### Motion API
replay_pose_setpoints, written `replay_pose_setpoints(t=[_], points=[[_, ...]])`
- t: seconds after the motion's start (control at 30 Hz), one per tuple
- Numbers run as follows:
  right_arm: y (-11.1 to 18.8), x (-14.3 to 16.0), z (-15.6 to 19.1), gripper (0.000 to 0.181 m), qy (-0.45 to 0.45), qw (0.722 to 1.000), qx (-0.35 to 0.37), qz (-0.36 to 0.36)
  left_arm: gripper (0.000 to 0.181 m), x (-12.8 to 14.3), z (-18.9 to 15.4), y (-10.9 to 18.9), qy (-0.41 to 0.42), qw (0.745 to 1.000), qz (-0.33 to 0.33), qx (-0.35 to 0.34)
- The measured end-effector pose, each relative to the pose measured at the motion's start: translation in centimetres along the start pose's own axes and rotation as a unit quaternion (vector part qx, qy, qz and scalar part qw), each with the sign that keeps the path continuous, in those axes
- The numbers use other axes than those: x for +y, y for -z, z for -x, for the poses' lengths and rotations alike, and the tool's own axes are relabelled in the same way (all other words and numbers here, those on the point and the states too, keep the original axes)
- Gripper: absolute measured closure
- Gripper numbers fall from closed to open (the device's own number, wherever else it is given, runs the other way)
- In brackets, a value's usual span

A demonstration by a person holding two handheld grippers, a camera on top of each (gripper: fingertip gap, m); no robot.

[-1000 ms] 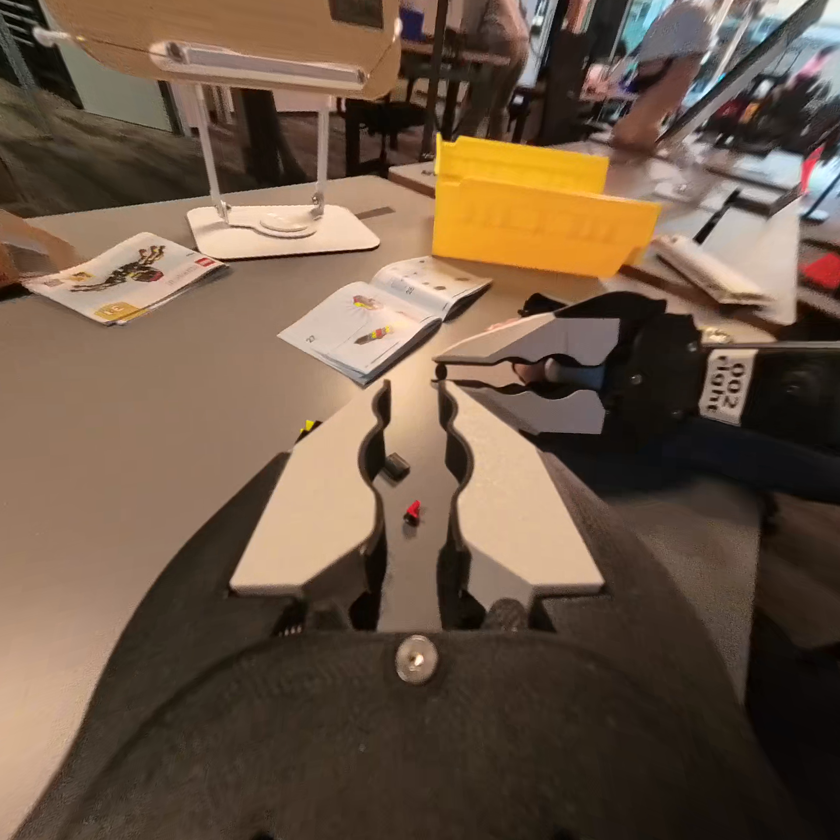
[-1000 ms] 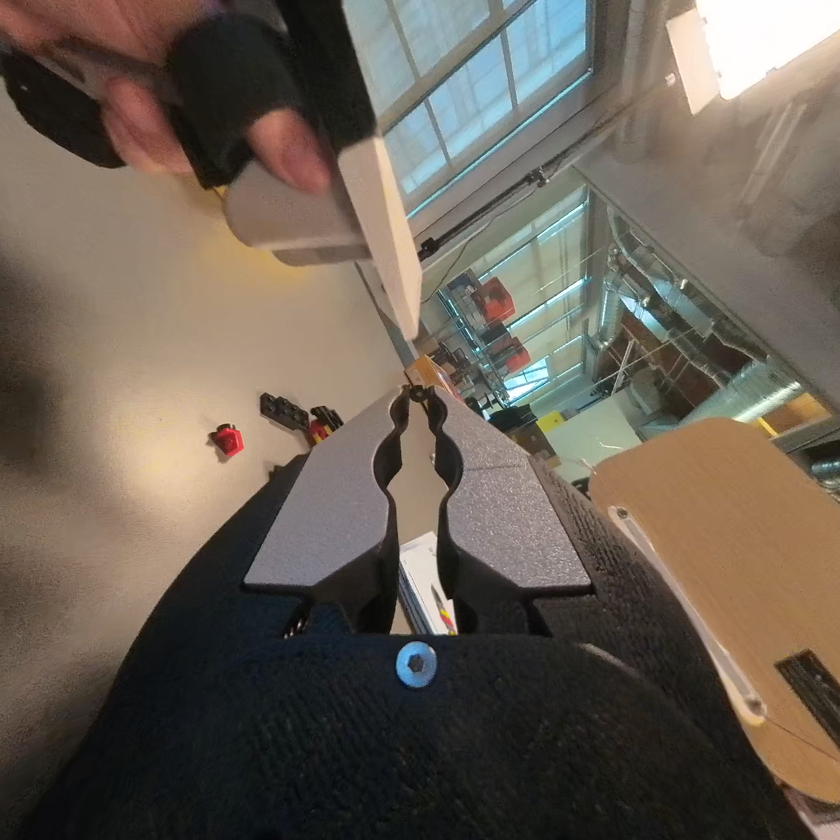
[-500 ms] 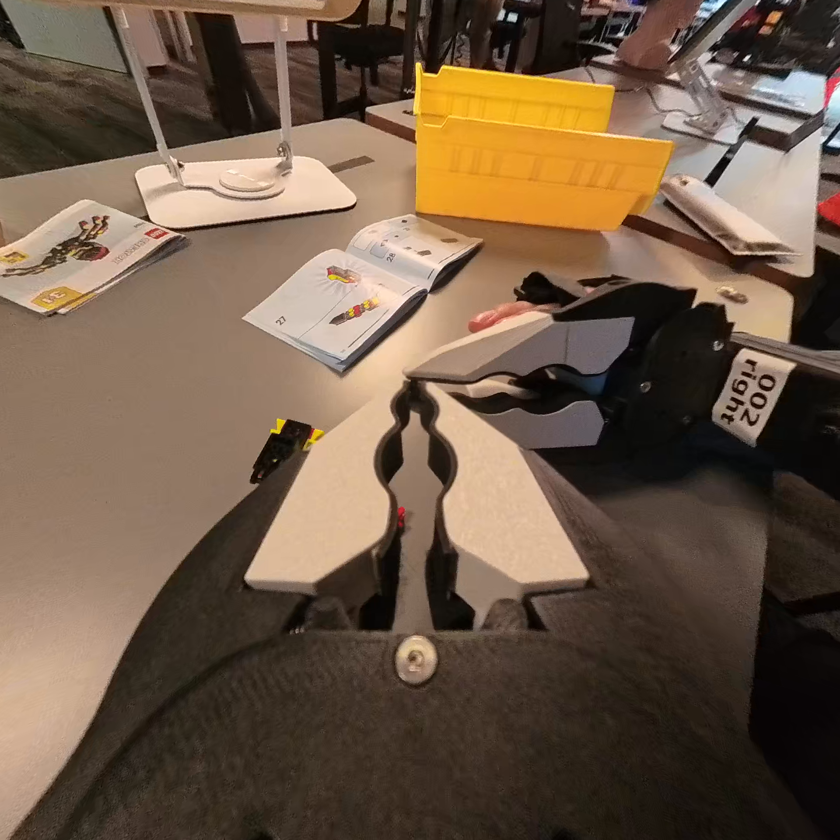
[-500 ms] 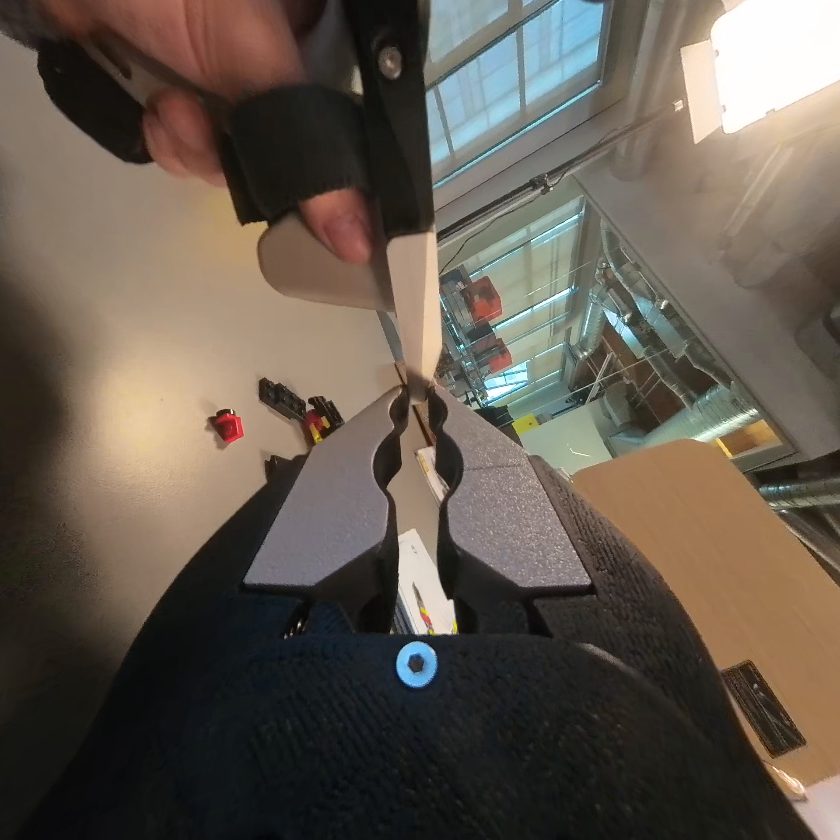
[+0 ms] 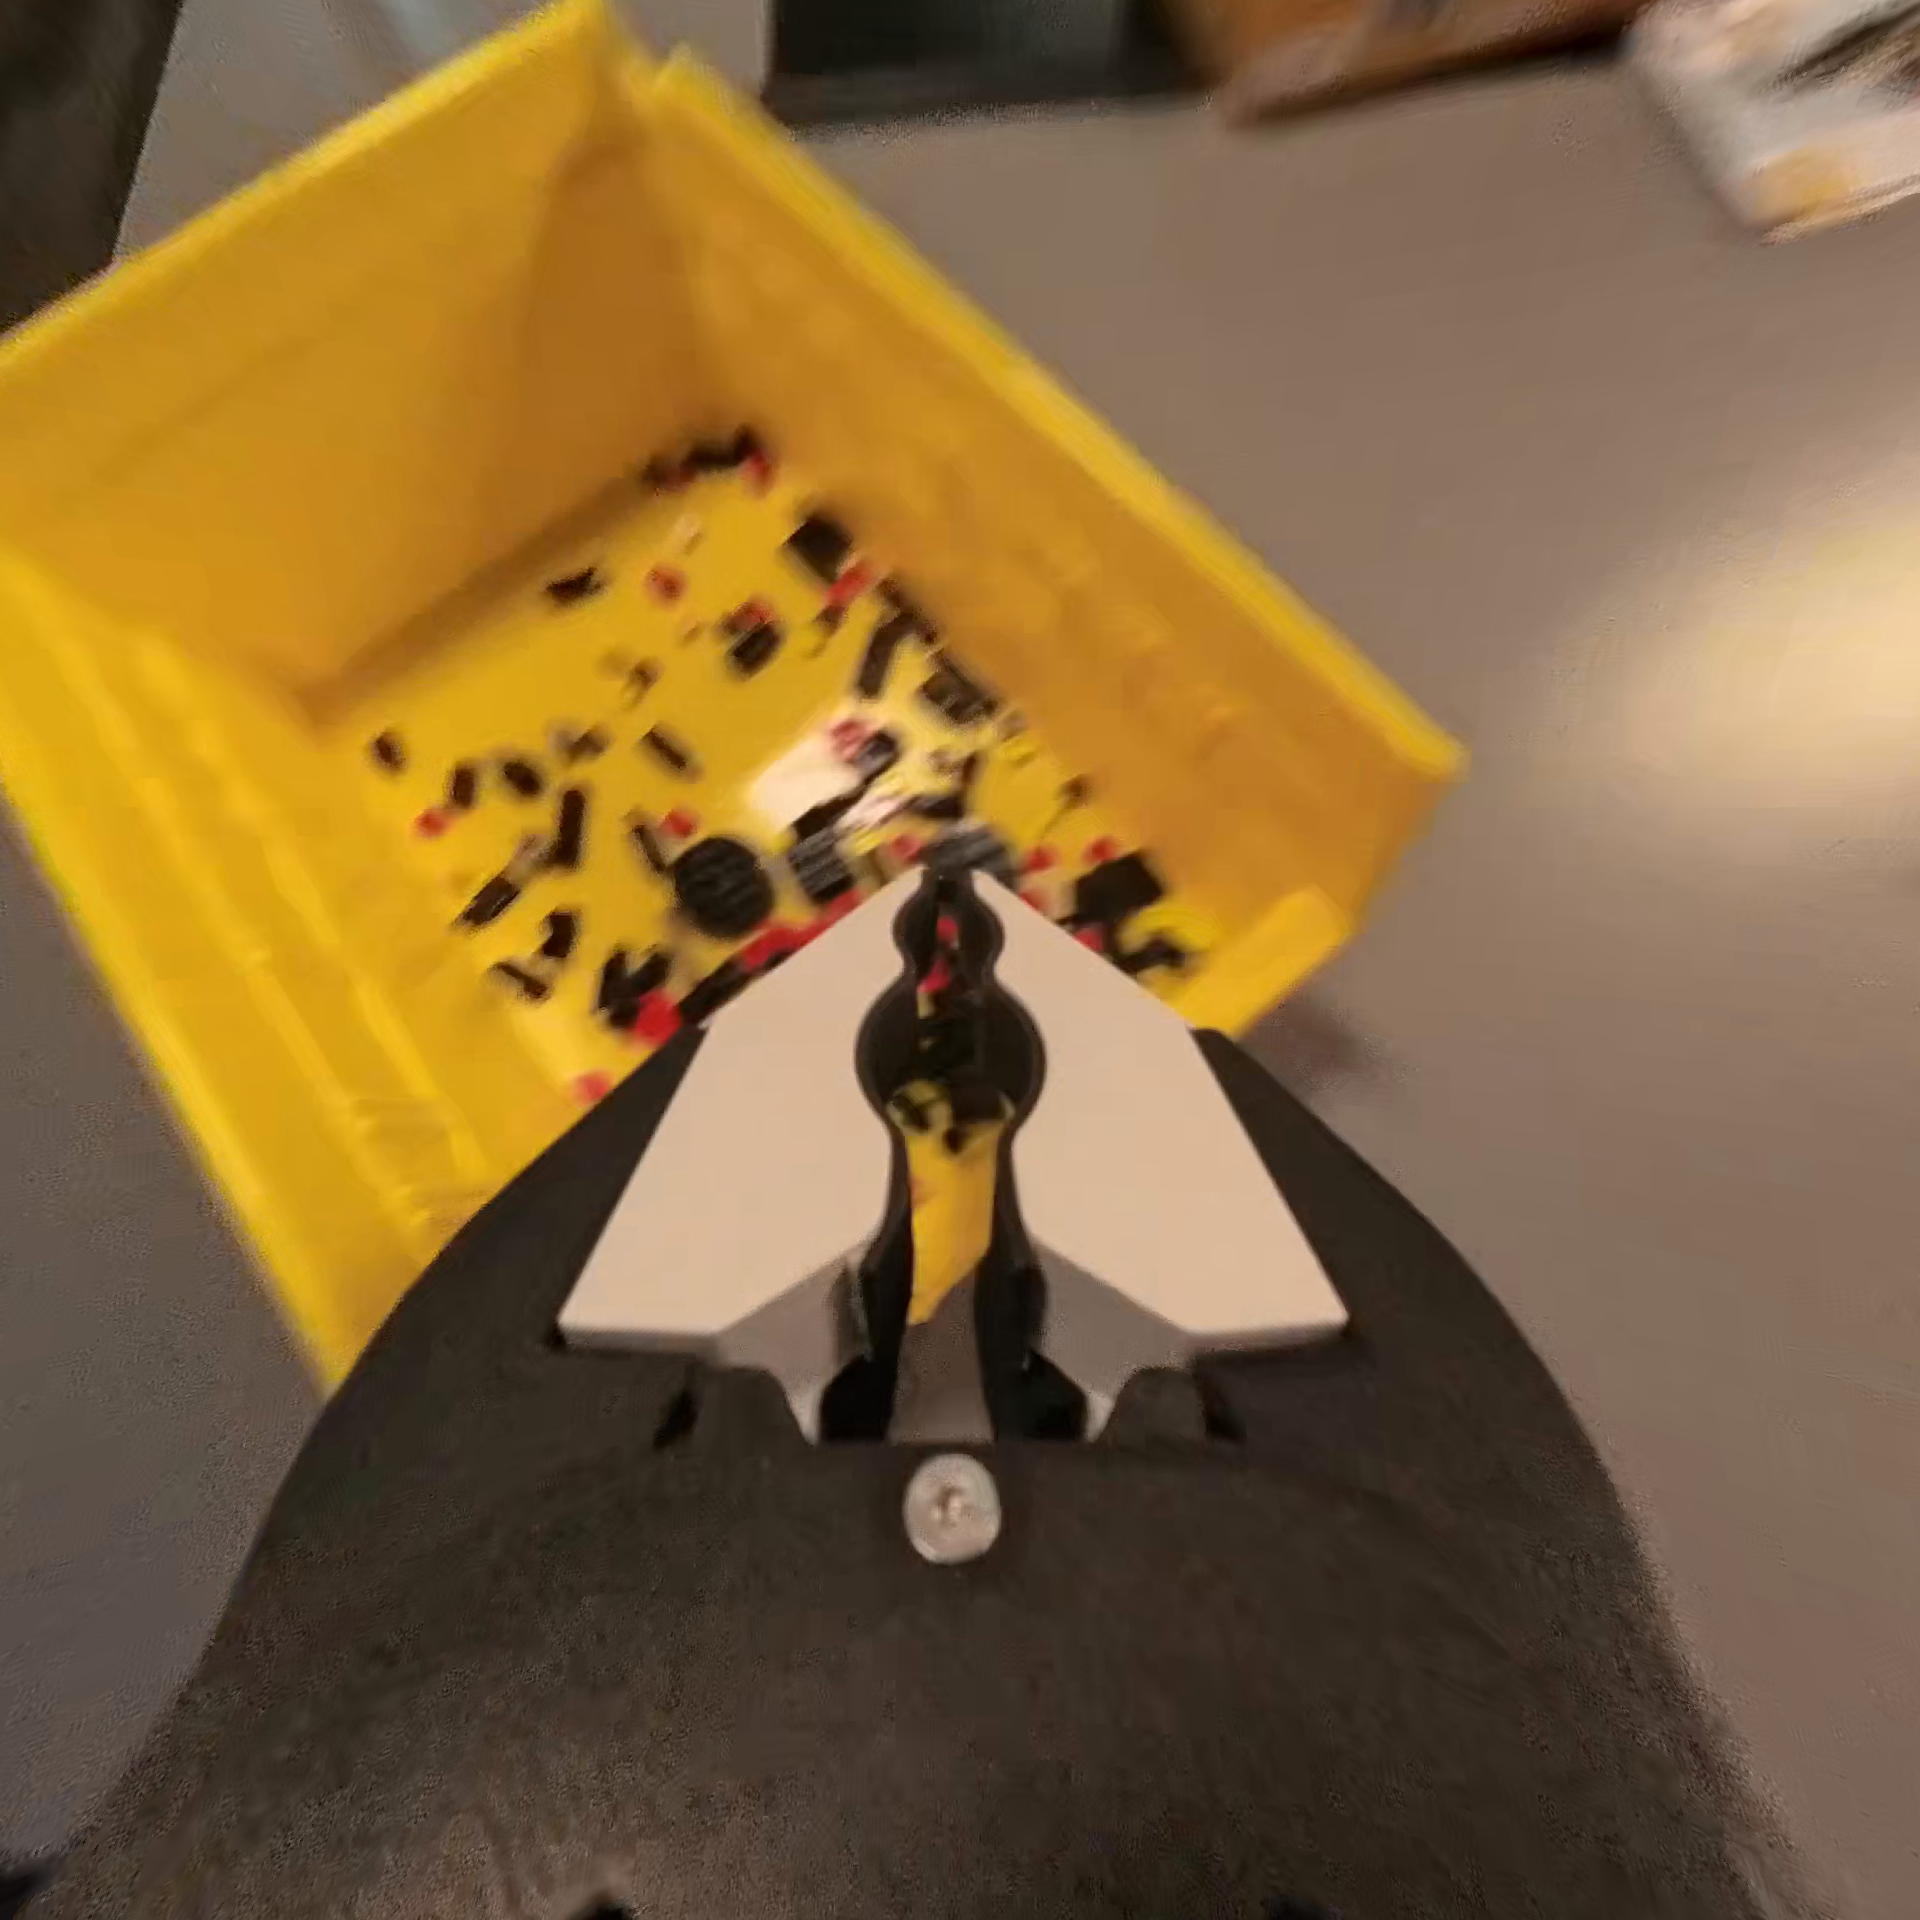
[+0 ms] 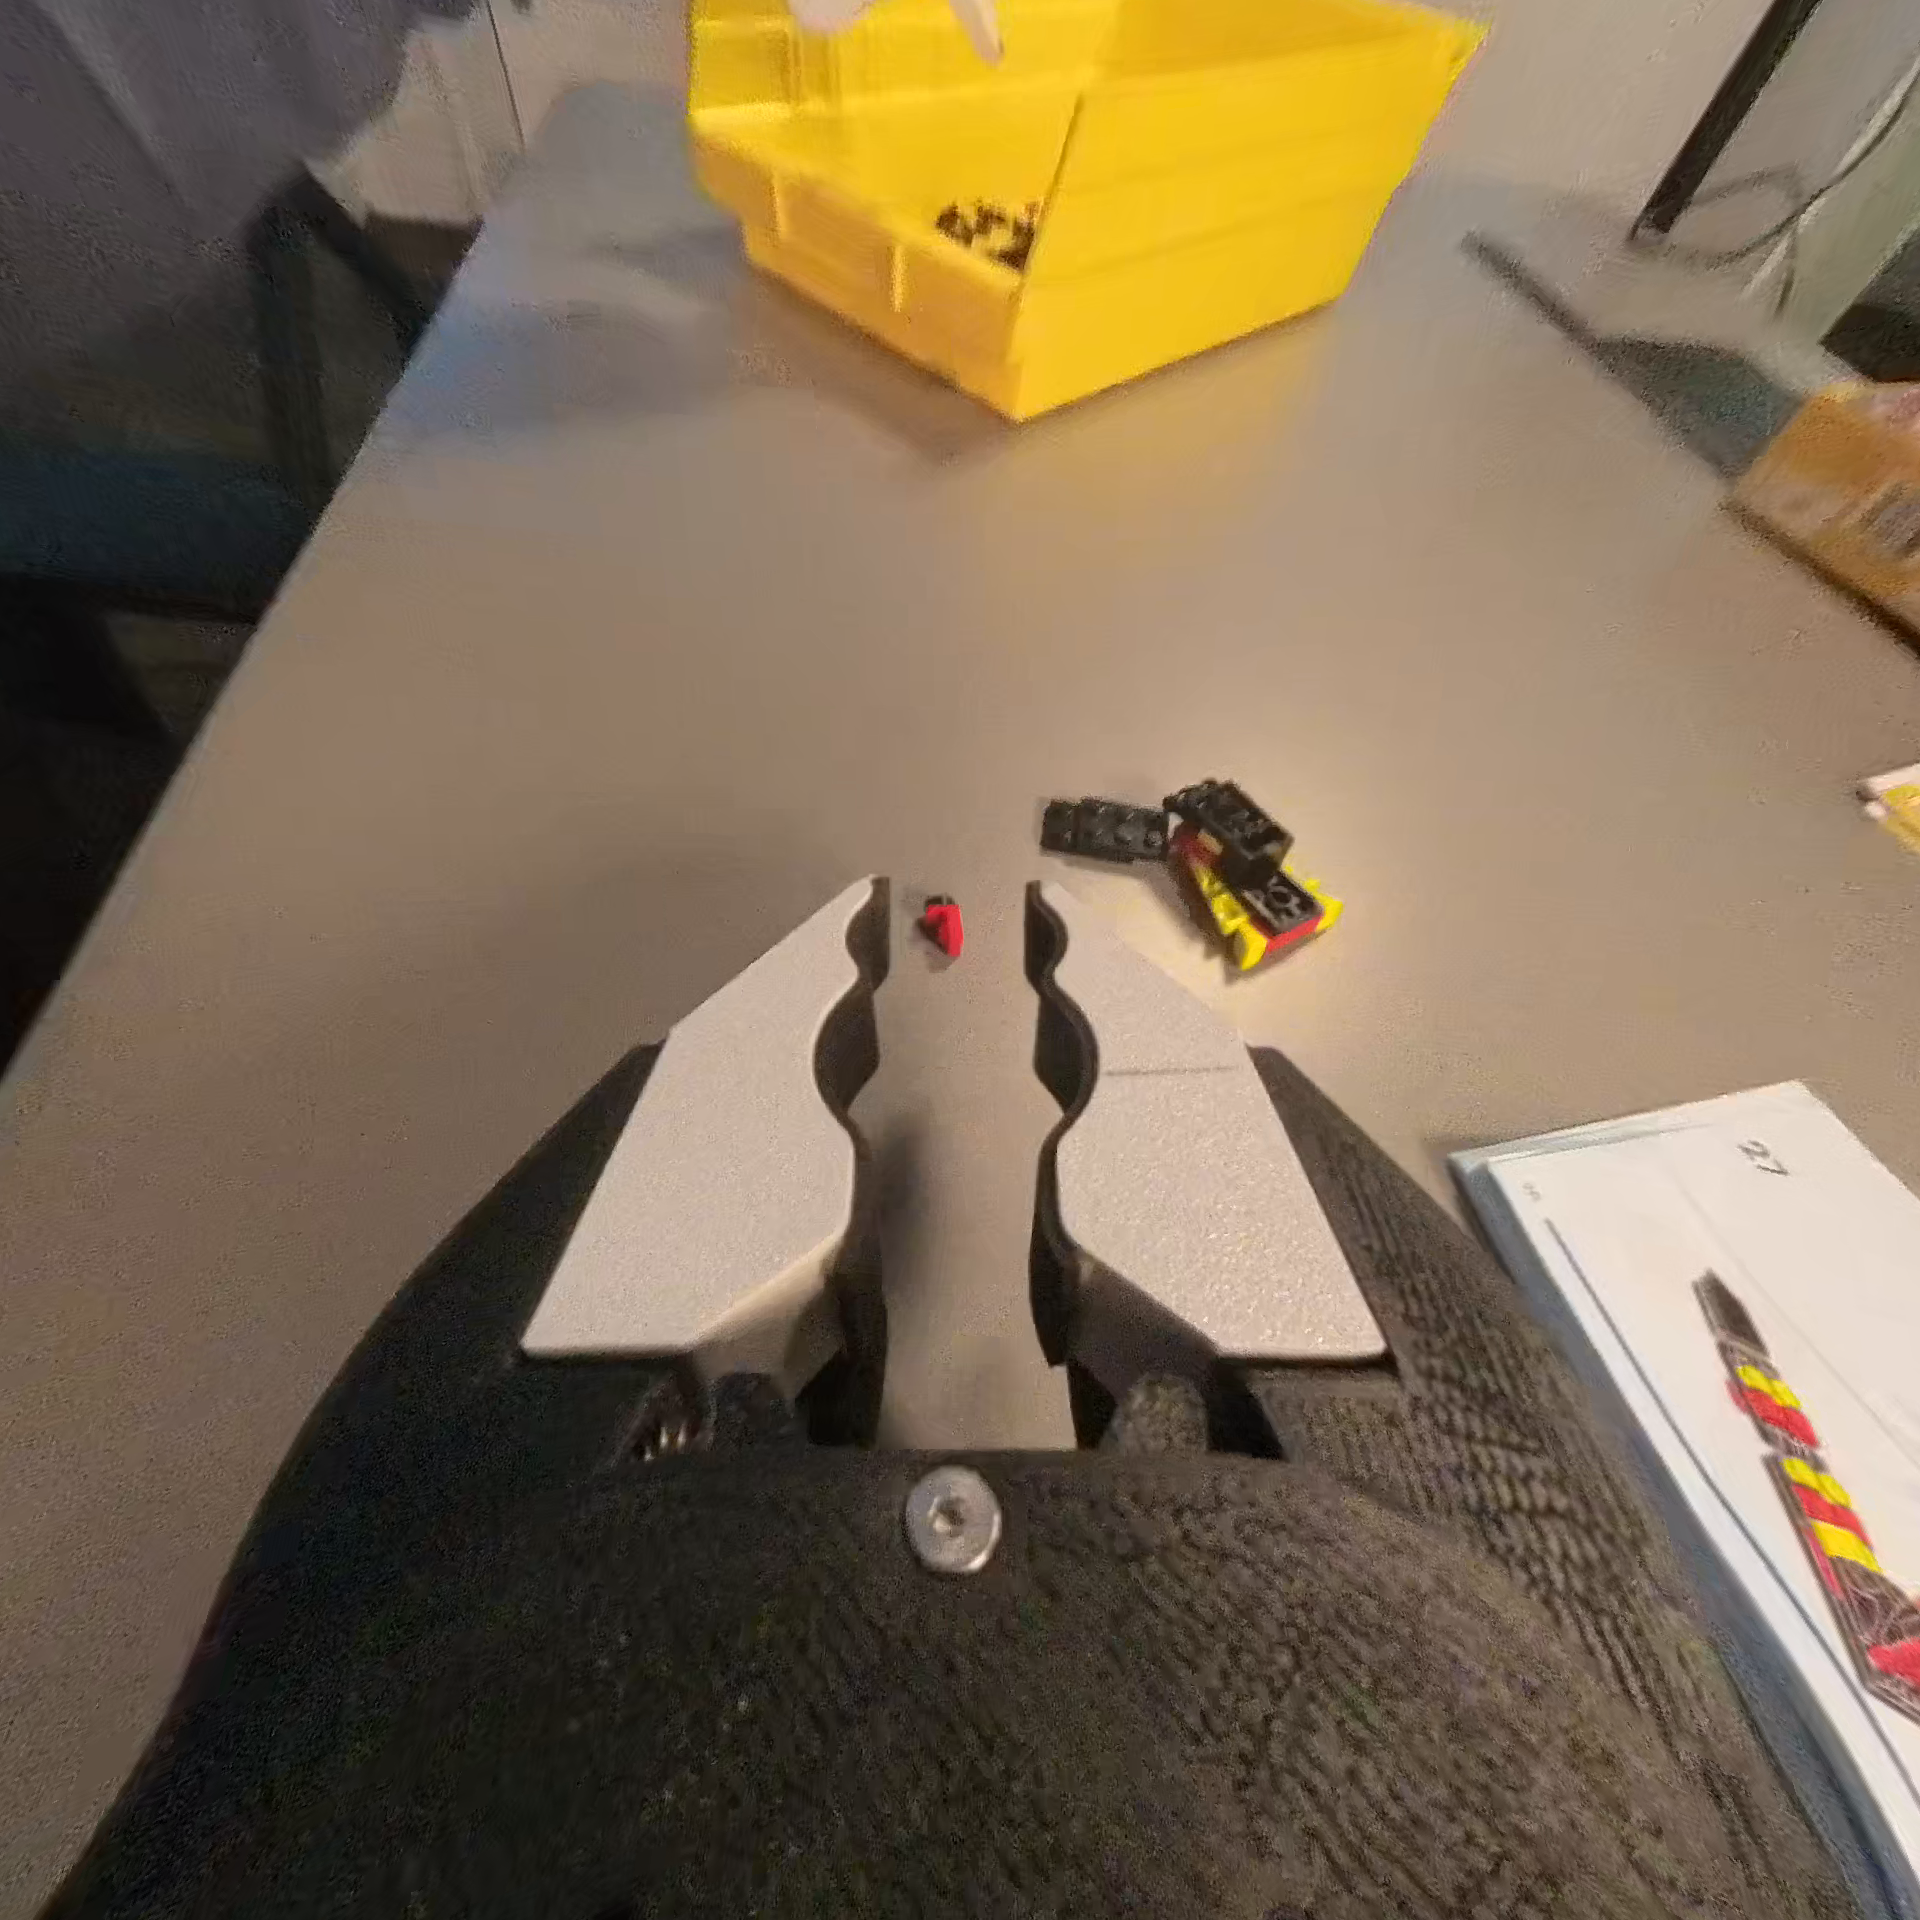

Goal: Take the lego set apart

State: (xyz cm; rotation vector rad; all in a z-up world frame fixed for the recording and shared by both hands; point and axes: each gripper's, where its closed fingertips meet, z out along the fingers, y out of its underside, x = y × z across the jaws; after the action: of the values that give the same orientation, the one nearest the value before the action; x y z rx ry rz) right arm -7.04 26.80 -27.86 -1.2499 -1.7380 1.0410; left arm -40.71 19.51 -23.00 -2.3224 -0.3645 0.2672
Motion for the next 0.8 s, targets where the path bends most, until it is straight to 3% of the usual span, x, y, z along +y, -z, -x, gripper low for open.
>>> replay_pose_setpoints(t=[0.07,0.2,0.43,0.57,0.7,0.8], points=[[-0.8,1.0,0.0,0.158,0.007,0.999,0.003,0.041,0.177,1.8,2.5,-1.0,0.011,0.998,0.058,-0.023],[-2.2,2.9,0.2,0.16,0.013,0.993,-0.006,0.114,0.112,4.2,4.1,-2.2,0.06,0.988,0.137,-0.025],[-3.4,3.1,0.3,0.174,0.004,0.991,-0.025,0.135,0.074,5.2,2.4,-2.4,0.108,0.976,0.186,0.039],[-3.4,3.0,0.4,0.179,0.008,0.991,-0.027,0.134,0.068,5.1,1.3,-2.4,0.141,0.963,0.205,0.1],[-3.3,2.8,0.3,0.179,0.018,0.992,-0.016,0.125,0.075,1.9,-1.7,-1.7,0.214,0.923,0.165,0.272],[-3.1,2.3,0.0,0.179,0.017,0.994,-0.008,0.11,0.081,1.2,-1.6,-1.7,0.243,0.906,0.172,0.301]])
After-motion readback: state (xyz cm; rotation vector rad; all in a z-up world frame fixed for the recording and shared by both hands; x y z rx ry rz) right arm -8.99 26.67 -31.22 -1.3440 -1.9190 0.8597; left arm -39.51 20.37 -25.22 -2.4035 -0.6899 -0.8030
